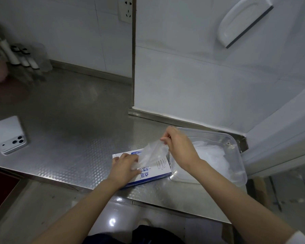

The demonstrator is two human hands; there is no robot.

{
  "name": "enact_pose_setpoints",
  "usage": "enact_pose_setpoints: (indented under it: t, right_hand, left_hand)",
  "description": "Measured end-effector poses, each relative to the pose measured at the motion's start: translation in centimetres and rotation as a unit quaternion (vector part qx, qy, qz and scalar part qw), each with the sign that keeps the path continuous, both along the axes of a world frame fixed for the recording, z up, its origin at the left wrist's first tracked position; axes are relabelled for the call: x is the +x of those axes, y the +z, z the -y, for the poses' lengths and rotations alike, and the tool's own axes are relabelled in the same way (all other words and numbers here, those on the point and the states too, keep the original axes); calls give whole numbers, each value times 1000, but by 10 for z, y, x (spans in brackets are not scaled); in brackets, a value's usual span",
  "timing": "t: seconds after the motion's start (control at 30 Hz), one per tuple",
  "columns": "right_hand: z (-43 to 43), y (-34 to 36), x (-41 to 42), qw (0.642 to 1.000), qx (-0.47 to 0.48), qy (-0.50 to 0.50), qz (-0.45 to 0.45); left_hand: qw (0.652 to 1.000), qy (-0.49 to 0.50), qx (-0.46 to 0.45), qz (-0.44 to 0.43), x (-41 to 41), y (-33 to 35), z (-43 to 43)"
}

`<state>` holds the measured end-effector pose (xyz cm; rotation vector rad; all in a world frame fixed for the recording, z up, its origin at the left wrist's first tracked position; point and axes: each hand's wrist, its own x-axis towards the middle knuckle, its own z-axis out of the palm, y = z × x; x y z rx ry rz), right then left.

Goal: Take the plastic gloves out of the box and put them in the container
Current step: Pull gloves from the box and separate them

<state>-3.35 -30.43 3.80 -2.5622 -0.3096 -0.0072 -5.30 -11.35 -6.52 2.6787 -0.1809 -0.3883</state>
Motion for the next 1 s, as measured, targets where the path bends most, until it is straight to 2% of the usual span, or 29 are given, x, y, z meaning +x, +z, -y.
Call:
enact_pose_setpoints:
  t: [0.13,0.23,0.37,0.5,0.6,0.67,0.77,0.87,1.0]
  right_hand:
    - [0,-9,-9,997,15,-7,-76]
    - [0,-19,-10,991,9,-11,-130]
    - [-4,-24,-7,985,72,-25,-156]
    - [-10,-26,-7,984,98,1,-147]
    - [-9,-29,-7,980,128,-12,-152]
    - [-2,-29,-7,979,131,-37,-155]
    - [9,-31,-5,978,128,-66,-148]
    - [11,-32,-5,982,117,-65,-137]
    - [9,-27,-4,983,115,-62,-128]
  left_hand:
    - [999,-16,-4,-31,2,1,-1]
    - [996,-3,-82,-47,2,8,0]
    - [975,38,-210,64,1,40,14]
    - [968,-8,-234,90,4,60,34]
    - [959,-3,-261,108,11,51,31]
    - [970,-19,-216,108,12,41,20]
    - [984,-94,-88,122,9,22,4]
    - [978,-185,44,80,0,6,2]
    - [970,-207,101,78,-5,7,7]
